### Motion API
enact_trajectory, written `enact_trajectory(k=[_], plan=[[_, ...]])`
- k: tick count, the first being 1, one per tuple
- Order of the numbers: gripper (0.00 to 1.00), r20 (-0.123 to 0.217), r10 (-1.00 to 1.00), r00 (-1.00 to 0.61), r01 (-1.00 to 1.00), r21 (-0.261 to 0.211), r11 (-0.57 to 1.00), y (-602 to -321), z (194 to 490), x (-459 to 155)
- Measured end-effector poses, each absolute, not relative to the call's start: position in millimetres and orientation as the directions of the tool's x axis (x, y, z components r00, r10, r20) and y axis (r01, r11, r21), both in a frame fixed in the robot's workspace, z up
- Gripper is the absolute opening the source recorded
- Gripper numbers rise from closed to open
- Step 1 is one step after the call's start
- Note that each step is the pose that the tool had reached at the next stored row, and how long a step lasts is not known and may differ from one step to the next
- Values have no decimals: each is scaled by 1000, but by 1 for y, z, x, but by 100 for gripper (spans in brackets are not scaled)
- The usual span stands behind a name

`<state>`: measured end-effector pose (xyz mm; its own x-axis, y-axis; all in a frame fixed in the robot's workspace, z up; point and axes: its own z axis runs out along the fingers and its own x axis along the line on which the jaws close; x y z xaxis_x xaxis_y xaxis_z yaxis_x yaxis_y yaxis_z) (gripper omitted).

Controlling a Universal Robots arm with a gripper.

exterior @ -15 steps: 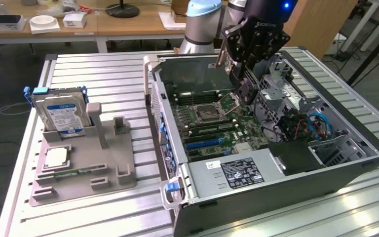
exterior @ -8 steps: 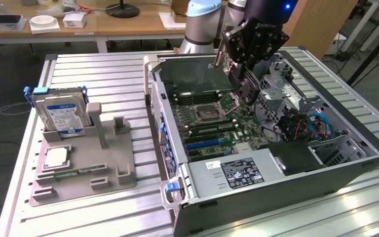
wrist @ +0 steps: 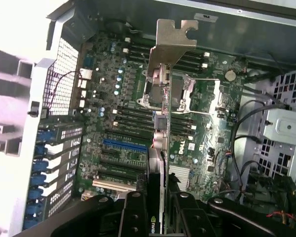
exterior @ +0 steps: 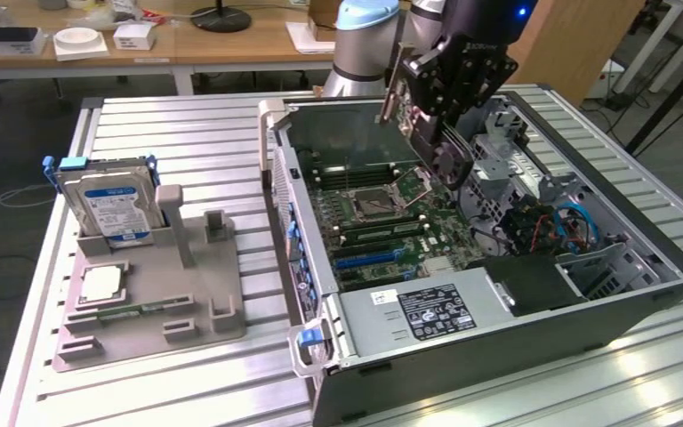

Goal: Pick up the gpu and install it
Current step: 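Insert the gpu into the slot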

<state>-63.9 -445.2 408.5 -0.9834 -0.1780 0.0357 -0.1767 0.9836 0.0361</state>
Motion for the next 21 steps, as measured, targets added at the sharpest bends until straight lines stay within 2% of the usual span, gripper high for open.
enact_trajectory(k=[21], plan=[[26, 36, -423, -906, -421, 36, 906, -445, 408, -62]])
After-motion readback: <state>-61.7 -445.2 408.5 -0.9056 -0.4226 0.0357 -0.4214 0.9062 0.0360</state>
